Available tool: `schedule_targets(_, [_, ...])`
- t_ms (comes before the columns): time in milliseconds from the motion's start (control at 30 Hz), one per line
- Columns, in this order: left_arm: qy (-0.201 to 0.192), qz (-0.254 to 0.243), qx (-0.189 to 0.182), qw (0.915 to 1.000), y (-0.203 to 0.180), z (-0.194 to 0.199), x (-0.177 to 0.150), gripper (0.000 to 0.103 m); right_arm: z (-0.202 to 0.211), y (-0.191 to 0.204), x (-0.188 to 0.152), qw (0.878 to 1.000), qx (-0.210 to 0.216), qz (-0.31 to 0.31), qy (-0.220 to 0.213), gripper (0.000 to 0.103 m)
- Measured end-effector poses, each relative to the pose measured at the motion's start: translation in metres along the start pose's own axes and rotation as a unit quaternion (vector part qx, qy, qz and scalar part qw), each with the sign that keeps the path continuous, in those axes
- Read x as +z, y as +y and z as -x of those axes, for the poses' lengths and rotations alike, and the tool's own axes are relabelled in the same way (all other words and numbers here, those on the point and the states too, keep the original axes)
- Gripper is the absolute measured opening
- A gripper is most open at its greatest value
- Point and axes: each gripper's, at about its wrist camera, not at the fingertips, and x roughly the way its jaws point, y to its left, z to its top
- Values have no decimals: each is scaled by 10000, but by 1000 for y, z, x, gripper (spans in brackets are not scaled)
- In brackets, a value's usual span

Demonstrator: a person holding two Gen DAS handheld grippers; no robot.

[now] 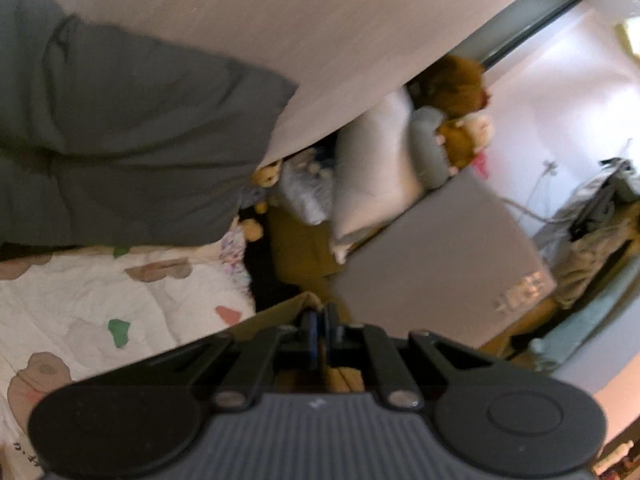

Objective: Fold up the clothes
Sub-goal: 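Hold the T-shirt up with both grippers and spread it open, then lower the held T-shirt onto the duvet with both grippers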

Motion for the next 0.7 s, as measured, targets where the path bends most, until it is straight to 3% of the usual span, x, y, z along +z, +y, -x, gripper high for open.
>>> schedule_targets(133, [102, -14, 202, 9997, 23, -49, 3, 4, -51, 0, 0, 9997, 41, 4, 233, 5])
schedule_targets(433, [381, 174, 166, 9990, 72, -153, -1, 4, -158, -5, -16, 9973, 110, -338, 645, 5])
schedule_targets(700, [685, 256, 579, 9956, 118, -240, -23, 4, -238, 1, -40, 9925, 260, -446, 1107, 5])
